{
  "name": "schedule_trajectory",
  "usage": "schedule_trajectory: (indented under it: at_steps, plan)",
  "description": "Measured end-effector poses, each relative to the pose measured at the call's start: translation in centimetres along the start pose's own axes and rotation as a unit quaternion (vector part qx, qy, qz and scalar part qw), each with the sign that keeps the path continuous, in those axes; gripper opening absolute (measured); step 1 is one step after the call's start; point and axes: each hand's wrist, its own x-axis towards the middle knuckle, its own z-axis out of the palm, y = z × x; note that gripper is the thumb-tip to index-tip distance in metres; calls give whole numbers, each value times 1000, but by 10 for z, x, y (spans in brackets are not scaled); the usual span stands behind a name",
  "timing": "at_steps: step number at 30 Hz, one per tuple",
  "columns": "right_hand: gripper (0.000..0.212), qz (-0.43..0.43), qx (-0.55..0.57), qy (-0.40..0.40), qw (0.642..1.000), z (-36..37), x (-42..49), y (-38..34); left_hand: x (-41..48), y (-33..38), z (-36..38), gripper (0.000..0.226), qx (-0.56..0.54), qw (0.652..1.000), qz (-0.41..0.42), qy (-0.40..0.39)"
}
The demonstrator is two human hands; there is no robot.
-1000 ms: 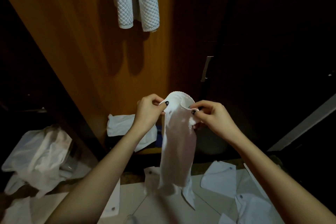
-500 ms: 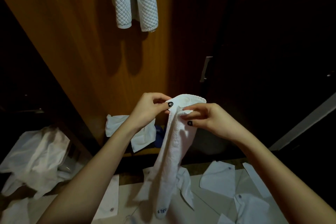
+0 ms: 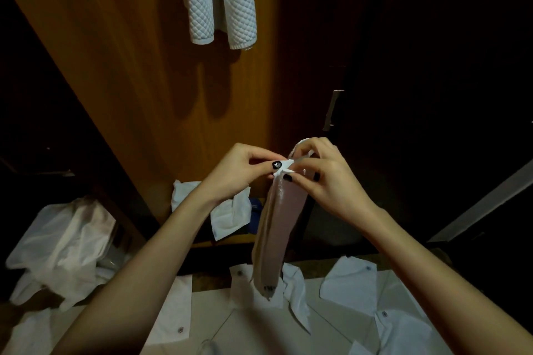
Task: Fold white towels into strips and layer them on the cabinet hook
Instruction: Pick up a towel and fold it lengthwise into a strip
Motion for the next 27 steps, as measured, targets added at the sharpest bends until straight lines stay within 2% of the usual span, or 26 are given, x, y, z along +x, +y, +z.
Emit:
schedule_trajectory:
  at_steps: [6, 12, 16, 24, 27]
  plan:
    - [15, 30, -18, 19, 999, 3, 4, 0, 4, -1, 10, 11, -42, 997, 10, 57]
    - [16, 45, -3, 45, 998, -1, 4, 7, 3, -6, 14, 17, -82, 996, 28, 19]
    - [17, 41, -7, 36, 999, 0, 4, 10, 5, -12, 22, 15, -96, 994, 42, 36]
    - [16, 34, -16, 21, 999, 0, 0, 16, 9, -16, 28, 20, -79, 995, 42, 32]
    - [14, 19, -35, 18, 999, -2, -1, 17, 10, -17, 29, 15, -60, 997, 44, 34]
